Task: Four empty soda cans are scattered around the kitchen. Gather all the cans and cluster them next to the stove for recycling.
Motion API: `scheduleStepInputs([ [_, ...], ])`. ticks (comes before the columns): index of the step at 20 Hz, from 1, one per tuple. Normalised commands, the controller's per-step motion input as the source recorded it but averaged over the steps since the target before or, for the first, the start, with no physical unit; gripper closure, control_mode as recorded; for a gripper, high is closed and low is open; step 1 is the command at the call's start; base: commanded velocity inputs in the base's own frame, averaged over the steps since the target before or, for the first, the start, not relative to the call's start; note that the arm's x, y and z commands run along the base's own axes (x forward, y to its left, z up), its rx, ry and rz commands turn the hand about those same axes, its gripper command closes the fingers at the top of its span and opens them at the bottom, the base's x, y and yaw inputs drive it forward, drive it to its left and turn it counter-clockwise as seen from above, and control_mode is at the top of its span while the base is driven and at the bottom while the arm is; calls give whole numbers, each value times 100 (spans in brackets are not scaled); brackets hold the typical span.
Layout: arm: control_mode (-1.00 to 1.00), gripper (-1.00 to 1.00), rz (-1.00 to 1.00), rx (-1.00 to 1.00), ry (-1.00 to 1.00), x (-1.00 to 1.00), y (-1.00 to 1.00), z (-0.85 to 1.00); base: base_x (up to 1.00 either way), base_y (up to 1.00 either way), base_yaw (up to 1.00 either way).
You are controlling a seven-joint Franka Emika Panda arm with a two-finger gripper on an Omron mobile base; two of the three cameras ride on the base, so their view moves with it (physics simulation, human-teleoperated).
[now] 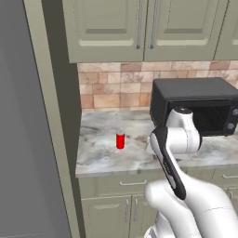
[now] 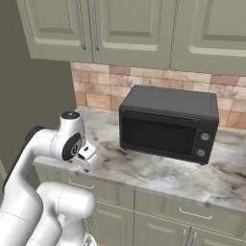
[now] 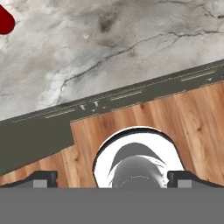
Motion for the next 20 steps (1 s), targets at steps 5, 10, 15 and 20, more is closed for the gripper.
scheduleStepInputs([
  [5,-100,-100,5,-2,0,39,51,0,0,0,0],
  [10,-100,-100,12,-3,-2,45,54,25,0,0,0],
  [15,-100,-100,15,-4,4,46,35,37,0,0,0],
  [20,-100,-100,2,-5,0,60,23,12,0,0,0],
])
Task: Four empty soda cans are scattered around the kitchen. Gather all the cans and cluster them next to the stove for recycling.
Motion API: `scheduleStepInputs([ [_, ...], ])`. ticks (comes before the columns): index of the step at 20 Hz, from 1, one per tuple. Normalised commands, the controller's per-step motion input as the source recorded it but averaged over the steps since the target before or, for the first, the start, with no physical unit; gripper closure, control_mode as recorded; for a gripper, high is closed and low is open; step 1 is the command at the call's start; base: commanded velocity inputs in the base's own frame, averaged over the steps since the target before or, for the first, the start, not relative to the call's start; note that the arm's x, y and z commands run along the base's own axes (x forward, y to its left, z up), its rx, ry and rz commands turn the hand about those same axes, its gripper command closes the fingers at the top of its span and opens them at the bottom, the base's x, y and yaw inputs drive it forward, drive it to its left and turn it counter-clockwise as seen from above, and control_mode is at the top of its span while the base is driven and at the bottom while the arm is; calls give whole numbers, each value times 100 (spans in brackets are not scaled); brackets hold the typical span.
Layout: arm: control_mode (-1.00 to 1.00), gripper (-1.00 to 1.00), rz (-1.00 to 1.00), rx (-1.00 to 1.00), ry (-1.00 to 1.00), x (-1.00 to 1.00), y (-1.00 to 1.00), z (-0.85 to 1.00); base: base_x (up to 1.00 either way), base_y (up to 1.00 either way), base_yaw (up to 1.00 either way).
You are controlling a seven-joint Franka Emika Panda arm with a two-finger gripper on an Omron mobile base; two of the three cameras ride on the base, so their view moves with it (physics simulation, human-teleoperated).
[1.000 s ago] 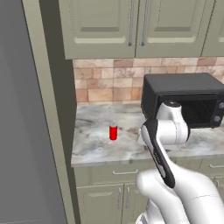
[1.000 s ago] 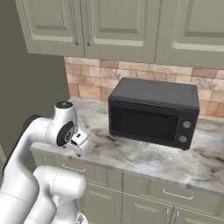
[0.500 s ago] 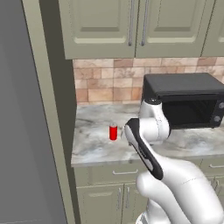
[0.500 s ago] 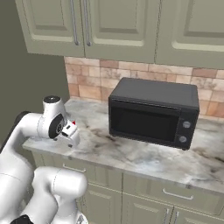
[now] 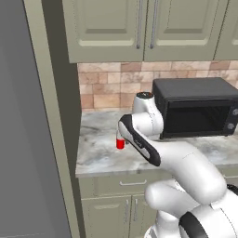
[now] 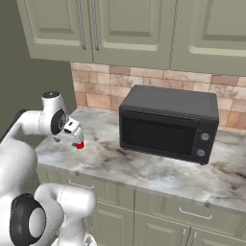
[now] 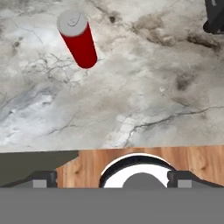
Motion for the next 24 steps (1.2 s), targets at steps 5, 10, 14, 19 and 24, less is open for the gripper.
scheduleStepInputs([
  [5,-100,-100,-1,-1,-1,64,28,-2,0,0,0],
  [10,-100,-100,2,0,1,59,20,0,0,0,0],
  [14,-100,-100,1,0,6,59,-5,-1,0,0,0],
  [19,-100,-100,0,-1,6,46,-21,-23,0,0,0],
  [24,-100,-100,0,0,4,19,8,-20,0,0,0],
])
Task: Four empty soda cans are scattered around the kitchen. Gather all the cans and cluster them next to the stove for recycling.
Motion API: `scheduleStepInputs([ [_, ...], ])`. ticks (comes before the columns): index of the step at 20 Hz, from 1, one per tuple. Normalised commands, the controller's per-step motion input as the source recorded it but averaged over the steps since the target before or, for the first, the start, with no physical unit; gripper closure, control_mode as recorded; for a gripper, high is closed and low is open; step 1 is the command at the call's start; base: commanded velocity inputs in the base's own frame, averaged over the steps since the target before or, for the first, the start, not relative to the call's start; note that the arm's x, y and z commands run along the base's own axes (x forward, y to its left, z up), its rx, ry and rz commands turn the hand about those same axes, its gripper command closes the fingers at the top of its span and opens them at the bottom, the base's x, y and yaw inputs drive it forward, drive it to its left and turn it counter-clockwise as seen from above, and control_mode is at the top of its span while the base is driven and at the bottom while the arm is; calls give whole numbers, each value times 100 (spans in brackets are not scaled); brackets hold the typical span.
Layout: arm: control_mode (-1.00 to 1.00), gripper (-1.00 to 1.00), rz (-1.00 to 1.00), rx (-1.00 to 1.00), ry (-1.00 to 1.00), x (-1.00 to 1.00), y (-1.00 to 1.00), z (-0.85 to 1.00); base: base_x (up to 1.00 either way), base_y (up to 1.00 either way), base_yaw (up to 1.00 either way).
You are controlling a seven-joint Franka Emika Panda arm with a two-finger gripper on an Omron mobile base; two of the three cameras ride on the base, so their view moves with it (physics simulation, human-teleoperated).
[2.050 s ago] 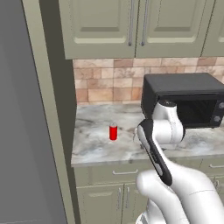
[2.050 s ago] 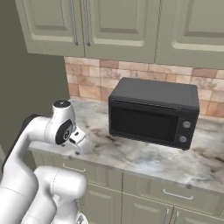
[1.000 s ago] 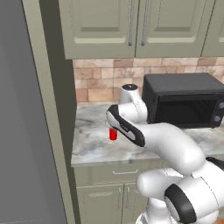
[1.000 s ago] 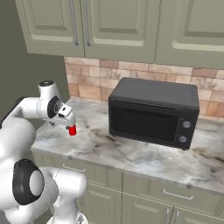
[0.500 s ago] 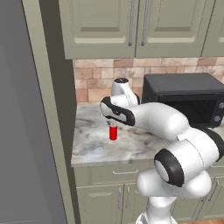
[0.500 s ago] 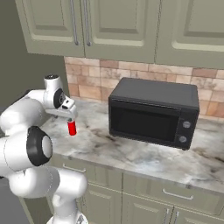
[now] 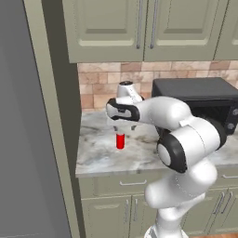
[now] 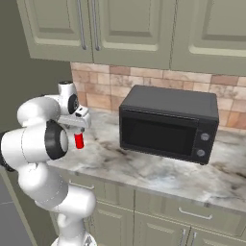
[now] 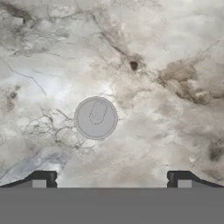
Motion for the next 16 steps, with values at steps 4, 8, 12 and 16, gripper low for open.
scheduleStepInputs([
  [4,-100,-100,0,0,0,31,21,-23,0,0,0],
  [8,-100,-100,0,0,0,29,15,-28,0,0,0],
  [12,-100,-100,0,0,-4,30,-1,-21,0,0,0],
  [16,-100,-100,0,-1,-2,27,-4,-19,0,0,0],
])
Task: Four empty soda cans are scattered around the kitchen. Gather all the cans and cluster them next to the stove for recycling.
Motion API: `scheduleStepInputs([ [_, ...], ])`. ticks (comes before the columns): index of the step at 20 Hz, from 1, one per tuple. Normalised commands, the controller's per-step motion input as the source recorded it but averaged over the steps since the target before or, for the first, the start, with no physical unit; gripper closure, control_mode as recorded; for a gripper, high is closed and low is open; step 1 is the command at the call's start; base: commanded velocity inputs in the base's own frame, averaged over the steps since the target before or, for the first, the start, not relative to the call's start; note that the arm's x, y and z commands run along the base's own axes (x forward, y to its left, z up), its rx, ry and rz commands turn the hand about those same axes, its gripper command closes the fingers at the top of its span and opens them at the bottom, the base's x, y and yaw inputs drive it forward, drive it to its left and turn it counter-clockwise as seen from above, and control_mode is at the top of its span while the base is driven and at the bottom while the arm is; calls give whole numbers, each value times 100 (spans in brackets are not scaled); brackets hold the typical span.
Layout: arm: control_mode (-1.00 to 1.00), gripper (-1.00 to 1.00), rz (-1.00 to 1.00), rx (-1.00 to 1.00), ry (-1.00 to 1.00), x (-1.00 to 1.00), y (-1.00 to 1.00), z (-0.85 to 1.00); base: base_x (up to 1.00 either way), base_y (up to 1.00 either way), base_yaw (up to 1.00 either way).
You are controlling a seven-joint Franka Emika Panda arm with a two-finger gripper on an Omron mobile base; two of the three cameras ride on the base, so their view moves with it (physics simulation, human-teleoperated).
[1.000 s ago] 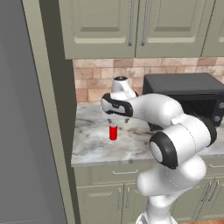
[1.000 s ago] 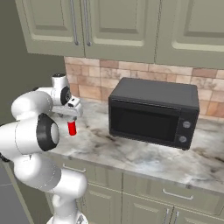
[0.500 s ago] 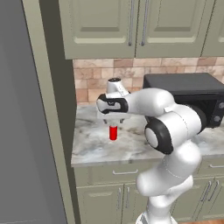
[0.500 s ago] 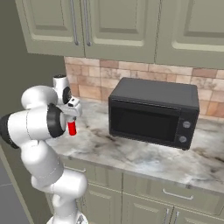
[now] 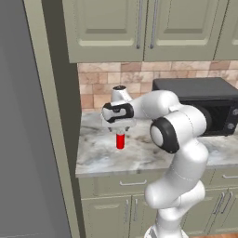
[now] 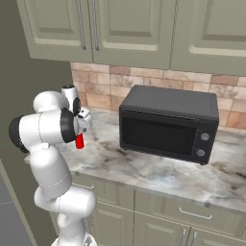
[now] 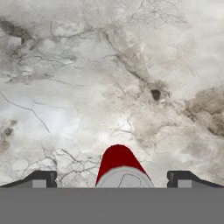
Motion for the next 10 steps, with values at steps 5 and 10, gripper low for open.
scheduleStepInputs([
  [5,-100,-100,-3,0,0,-2,1,-9,0,0,0],
  [10,-100,-100,-6,0,0,-7,-3,-1,0,0,0],
])
